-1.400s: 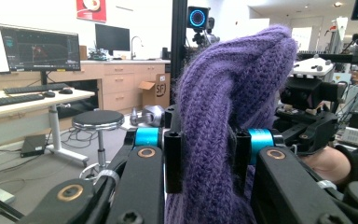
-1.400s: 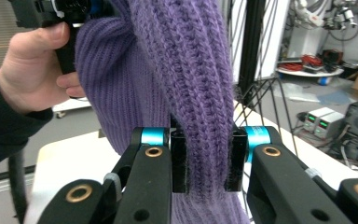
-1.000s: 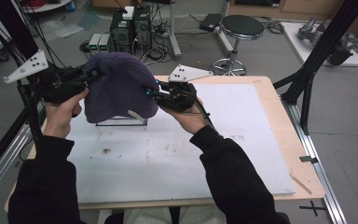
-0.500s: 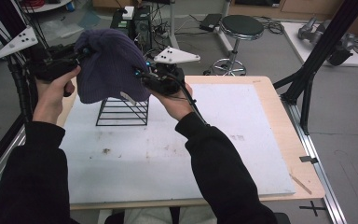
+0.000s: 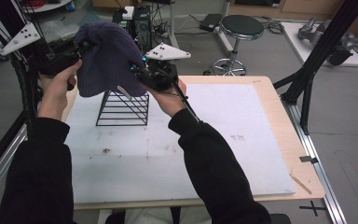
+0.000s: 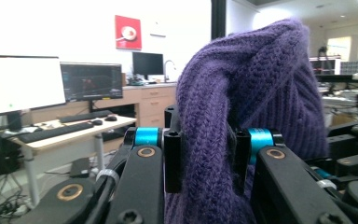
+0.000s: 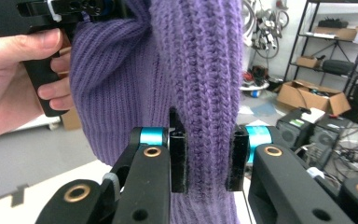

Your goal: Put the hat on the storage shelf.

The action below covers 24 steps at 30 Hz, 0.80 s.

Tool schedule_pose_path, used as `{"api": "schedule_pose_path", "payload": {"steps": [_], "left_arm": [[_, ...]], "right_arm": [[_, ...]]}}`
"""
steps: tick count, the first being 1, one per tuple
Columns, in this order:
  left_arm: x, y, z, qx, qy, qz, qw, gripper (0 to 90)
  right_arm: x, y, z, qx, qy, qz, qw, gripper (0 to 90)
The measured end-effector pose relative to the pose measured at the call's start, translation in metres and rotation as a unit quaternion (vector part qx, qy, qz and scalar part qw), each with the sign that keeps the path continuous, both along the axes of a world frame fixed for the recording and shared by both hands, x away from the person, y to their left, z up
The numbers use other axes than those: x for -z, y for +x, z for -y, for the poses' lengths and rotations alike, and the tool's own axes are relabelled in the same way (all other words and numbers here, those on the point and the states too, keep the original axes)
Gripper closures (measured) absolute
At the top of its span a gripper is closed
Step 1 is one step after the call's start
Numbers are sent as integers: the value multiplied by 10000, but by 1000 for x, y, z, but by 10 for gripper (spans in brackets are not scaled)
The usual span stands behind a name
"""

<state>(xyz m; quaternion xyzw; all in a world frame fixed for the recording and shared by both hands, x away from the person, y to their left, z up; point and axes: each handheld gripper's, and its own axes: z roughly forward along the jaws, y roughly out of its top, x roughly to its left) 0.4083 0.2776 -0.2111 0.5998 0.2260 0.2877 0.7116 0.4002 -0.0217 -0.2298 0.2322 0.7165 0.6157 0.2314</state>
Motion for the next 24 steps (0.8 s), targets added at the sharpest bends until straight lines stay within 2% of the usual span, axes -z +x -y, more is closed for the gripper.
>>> {"api": "schedule_pose_path", "payload": {"steps": [2,3,7,9,18,21,24], "left_arm": [[7,2,-1,-91,32,15,10000,744],[10,3,-2,-117,50,20,9999,744],[16,2,-3,-148,29,32,9999,744],[19,0,-5,-160,55,-29,9999,744],[30,-4,-12,-157,110,-243,9995,743],[38,-4,-10,-170,246,-270,9992,741],[46,-4,-12,-178,232,-324,9990,741]], "right_arm": [[1,0,-2,23,-79,12,10000,767],[3,-1,-5,69,-229,60,9997,765],[7,-2,-9,54,-315,26,9995,763],[10,-1,-11,75,-360,-8,9993,760],[26,1,-20,82,-474,-117,9988,757],[34,1,-21,166,-432,-230,9987,766],[41,4,-23,218,-496,-306,9981,768]]}}
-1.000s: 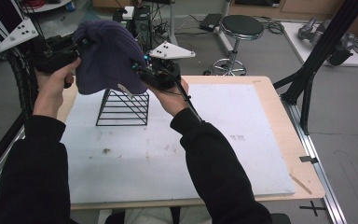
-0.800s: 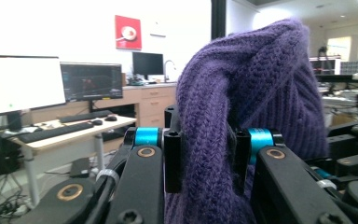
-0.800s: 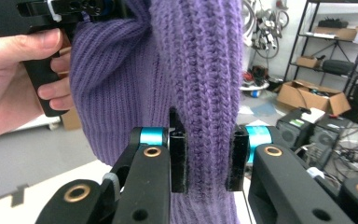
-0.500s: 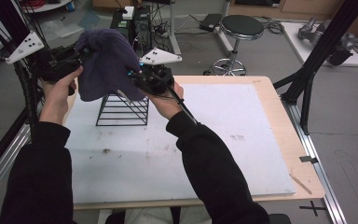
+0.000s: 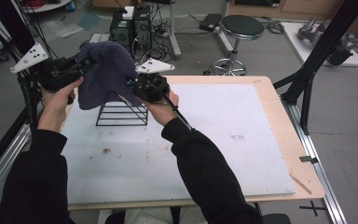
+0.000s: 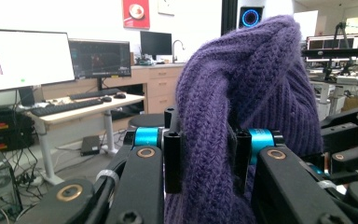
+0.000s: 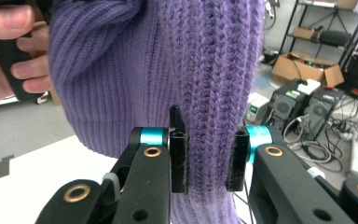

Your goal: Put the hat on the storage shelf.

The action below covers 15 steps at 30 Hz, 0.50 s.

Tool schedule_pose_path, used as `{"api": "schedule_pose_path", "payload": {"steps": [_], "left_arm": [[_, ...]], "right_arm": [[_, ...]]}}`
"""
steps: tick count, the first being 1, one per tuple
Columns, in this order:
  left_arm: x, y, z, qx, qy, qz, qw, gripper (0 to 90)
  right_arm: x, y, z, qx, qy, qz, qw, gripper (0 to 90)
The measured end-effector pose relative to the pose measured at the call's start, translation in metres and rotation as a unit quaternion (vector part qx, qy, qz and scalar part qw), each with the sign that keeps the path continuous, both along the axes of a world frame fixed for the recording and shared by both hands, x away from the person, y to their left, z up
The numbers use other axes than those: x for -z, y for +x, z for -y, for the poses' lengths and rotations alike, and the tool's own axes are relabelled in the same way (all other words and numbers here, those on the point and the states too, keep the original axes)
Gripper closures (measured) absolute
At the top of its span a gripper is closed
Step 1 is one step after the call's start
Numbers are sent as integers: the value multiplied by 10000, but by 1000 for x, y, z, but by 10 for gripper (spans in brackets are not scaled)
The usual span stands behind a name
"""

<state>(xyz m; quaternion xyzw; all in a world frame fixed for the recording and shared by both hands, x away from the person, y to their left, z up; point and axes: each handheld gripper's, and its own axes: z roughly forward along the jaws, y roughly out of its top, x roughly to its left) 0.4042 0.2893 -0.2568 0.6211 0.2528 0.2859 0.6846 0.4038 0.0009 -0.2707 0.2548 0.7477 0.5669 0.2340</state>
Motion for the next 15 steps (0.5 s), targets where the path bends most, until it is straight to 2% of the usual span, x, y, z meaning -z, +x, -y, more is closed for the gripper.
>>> {"api": "schedule_pose_path", "payload": {"steps": [4,13,15], "left_arm": [[10,2,-1,-5,14,-100,9999,737],[26,7,3,82,57,-242,9997,734],[30,8,4,99,61,-277,9995,734]], "right_arm": [[12,3,0,8,-8,-121,9999,766],[26,4,3,61,-75,-159,9998,767],[31,5,5,147,-102,-272,9995,768]]}}
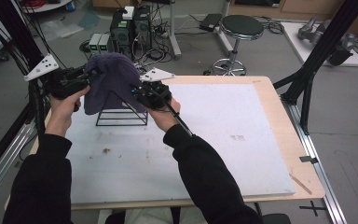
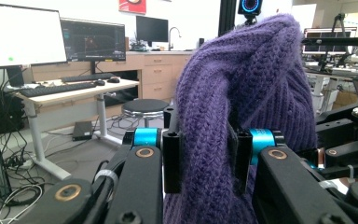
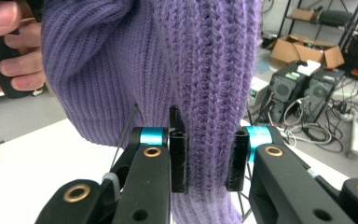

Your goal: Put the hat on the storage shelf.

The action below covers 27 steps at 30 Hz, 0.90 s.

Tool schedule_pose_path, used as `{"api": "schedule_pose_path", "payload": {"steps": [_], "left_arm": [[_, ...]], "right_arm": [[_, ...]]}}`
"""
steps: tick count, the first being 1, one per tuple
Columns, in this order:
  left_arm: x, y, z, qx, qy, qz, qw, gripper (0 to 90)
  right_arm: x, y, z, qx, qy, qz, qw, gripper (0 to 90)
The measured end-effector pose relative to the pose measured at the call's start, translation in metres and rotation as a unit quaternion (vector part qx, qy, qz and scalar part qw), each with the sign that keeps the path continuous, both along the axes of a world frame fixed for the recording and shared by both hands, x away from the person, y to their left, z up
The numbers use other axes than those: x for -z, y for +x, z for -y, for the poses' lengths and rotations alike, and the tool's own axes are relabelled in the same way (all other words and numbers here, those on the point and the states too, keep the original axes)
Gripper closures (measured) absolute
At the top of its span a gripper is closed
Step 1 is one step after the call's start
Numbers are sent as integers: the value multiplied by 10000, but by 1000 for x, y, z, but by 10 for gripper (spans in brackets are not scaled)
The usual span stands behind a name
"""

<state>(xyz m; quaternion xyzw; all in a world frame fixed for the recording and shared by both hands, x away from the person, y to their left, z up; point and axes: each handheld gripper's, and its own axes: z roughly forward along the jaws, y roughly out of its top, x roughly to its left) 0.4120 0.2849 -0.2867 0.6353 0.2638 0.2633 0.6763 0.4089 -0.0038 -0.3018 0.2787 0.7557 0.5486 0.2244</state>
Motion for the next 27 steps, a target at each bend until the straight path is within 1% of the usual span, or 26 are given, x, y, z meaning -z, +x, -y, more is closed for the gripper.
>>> {"api": "schedule_pose_path", "payload": {"steps": [3,6,10,11,12,13,14,15,17,19,24,27], "left_arm": [[9,3,0,-12,-37,-71,10000,734],[16,5,0,-37,-64,-151,9999,732],[24,6,-1,-62,-60,-230,9997,732],[26,6,-1,-65,-37,-252,9997,732],[29,6,-1,-73,-30,-293,9995,731],[31,6,0,-79,-28,-324,9994,731],[33,6,0,-95,-14,-353,9993,731],[34,6,1,-80,-15,-382,9992,731],[37,5,3,-86,47,-396,9992,731],[40,5,3,-68,83,-426,9990,731],[46,5,1,-36,17,-481,9988,727],[49,4,-1,-21,62,-517,9986,722]], "right_arm": [[3,1,1,32,-49,-48,10000,769],[8,3,-1,97,-190,-164,9996,769],[14,2,-4,112,-320,-114,9994,769],[16,1,-5,128,-356,-127,9992,769],[23,1,-7,172,-433,-137,9988,767],[23,1,-7,172,-433,-137,9988,767],[30,2,-9,224,-485,-161,9984,766],[30,2,-9,224,-485,-161,9984,766],[39,3,-10,332,-577,-174,9976,764],[42,4,-10,362,-597,-196,9974,763],[46,7,-9,392,-605,-285,9970,760],[47,7,-10,401,-637,-314,9967,755]]}}
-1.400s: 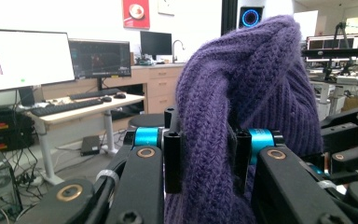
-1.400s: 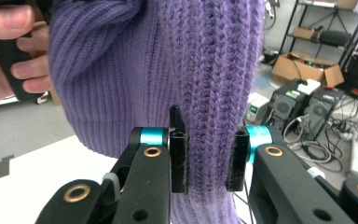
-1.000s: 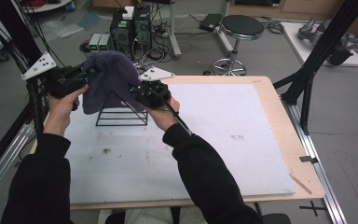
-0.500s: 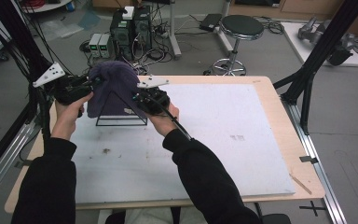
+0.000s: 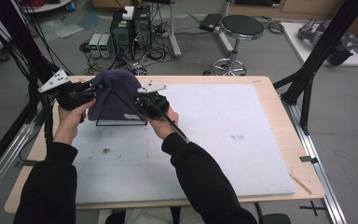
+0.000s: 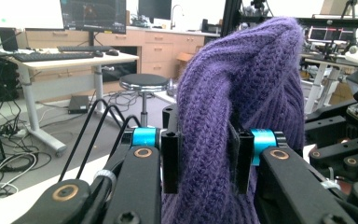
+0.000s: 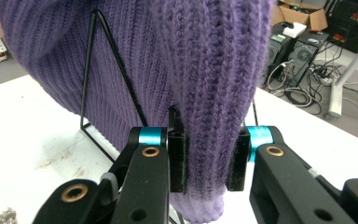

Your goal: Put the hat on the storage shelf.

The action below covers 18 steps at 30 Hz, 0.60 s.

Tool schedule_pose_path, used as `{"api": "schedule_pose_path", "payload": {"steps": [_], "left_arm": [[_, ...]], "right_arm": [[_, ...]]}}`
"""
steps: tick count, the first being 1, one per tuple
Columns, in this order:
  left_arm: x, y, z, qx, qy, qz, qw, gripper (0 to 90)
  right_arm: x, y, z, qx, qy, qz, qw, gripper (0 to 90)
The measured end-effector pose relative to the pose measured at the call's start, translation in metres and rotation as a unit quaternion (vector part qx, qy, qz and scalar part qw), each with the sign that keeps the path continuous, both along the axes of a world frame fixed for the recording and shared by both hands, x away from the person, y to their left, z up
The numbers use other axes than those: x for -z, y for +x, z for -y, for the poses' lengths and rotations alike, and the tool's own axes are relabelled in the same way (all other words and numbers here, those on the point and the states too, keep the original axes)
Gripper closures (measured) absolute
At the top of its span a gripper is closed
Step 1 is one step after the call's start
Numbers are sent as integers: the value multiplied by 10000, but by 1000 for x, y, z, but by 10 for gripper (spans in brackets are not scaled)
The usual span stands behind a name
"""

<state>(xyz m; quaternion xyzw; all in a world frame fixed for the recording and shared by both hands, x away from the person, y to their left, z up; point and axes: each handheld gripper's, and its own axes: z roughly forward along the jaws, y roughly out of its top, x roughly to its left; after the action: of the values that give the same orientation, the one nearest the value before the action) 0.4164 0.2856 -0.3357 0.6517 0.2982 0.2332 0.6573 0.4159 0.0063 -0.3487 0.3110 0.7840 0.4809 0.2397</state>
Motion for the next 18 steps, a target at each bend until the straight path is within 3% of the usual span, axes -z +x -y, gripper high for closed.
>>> {"api": "schedule_pose_path", "payload": {"steps": [8,15,18], "left_arm": [[14,-1,-6,-42,-82,-152,9998,715],[17,0,-8,-1,-110,-237,9997,693],[17,0,-7,-158,-135,-375,9991,664]], "right_arm": [[11,2,-5,-50,-10,-215,9998,741],[14,2,-6,-93,-35,-278,9996,722],[14,3,-5,-86,-29,-281,9996,689]]}}
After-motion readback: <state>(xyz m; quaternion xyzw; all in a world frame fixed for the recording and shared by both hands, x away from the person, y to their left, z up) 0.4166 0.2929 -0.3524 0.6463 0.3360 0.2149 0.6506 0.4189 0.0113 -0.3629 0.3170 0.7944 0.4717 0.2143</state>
